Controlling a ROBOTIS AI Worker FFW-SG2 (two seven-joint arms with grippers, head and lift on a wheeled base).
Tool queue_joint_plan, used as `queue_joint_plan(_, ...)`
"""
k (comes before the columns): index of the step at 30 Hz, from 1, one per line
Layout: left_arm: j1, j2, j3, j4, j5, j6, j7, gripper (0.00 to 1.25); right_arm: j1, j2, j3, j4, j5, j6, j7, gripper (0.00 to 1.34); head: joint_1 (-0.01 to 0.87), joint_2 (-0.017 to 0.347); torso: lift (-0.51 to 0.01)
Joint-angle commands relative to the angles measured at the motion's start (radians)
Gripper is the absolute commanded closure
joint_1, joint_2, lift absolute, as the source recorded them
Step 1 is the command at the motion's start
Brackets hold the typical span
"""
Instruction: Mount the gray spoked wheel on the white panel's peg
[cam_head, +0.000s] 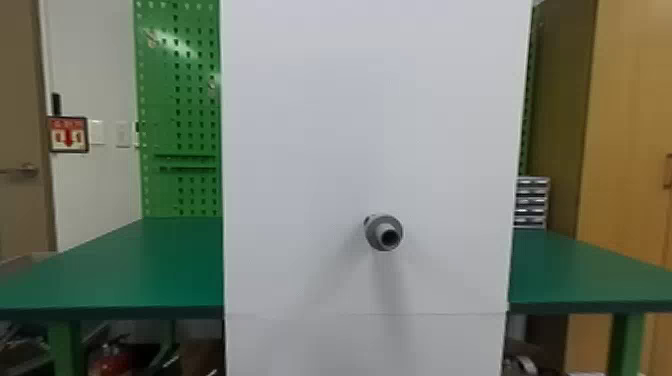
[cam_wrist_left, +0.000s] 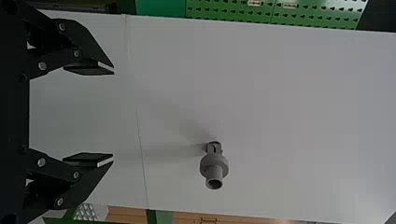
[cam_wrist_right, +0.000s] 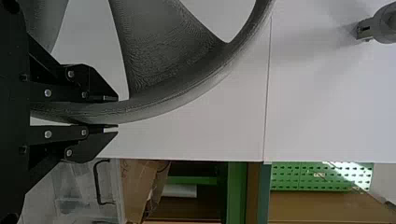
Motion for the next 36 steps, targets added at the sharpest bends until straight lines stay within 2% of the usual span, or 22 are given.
queue_joint_plan(1, -0.008, 0.0, 0.002, 0.017, -0.015, 0.009, -0.025, 0.58, -0.003, 0.002, -0.002, 0.003, 0.0, -0.008, 0.0, 1.23, 0.123, -0.008, -0.398)
queue_joint_plan(14, -0.029, 0.0, 0.006, 0.019, -0.067, 0.07, -0.089, 0.58, -0.01, 0.004, -0.005, 0.012, 0.0, -0.025, 0.0, 1.23, 0.123, -0.008, -0.398)
queue_joint_plan(36, -0.037, -0.001, 0.0, 0.019, -0.07, 0.07, -0.089, 0.58, -0.011, 0.004, 0.003, 0.02, 0.0, -0.029, 0.0, 1.23, 0.123, -0.008, -0.398)
